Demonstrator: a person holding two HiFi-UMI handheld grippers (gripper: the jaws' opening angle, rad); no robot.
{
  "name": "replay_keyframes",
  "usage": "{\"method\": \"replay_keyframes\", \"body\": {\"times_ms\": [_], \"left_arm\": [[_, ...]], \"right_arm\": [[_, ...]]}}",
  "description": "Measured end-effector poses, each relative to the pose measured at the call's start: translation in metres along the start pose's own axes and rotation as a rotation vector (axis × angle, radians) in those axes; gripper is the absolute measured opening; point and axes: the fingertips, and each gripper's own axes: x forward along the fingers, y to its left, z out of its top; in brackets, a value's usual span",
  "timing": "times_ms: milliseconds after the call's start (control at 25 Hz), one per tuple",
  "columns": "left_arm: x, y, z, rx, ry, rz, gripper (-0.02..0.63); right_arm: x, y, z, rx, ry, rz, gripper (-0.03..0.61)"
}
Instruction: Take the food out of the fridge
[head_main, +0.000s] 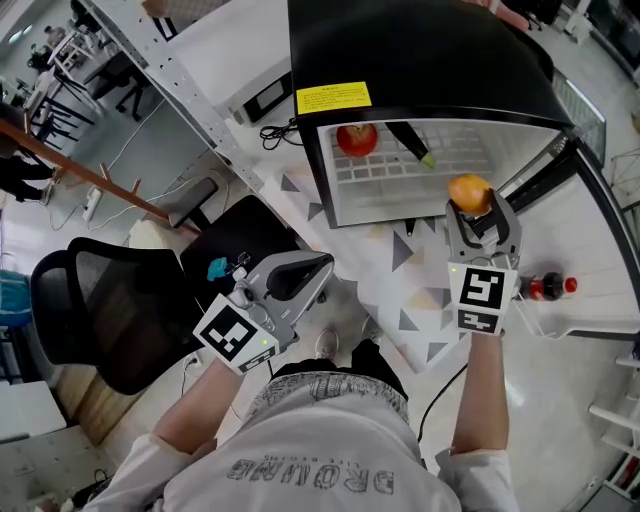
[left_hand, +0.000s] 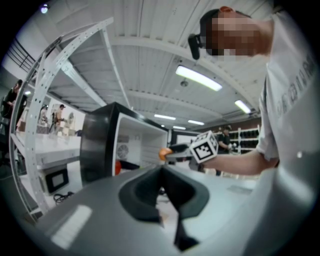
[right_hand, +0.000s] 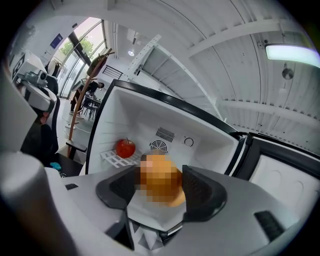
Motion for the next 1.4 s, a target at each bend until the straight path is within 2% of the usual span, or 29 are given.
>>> {"method": "replay_keyframes", "body": {"times_ms": [400,600,800,1400], "left_arm": [[0.003,0.000,0.005,0.005,-0.011,-0.009,0.006],[0.003,0.001,0.008,0.006,-0.018,-0.011,0.006],[0.002,0.005,0.008,0.007,-0.021,-0.012,0.006],[-0.001,0.015,0.009,0.008,-0.021,-0.017,0.006]], "right_arm": [[-0.023,0.014,0.005,0.060,-0.016,0.038,0.270],[-0.034,0.023,0.006,0.118,-0.023,0.075,0.270],[-0.044,0.031,0.007,0.219,-0.033,0.121,0.270],[-0.068,0.050,0.020,0.347,-0.082,0.190,0.268]]}}
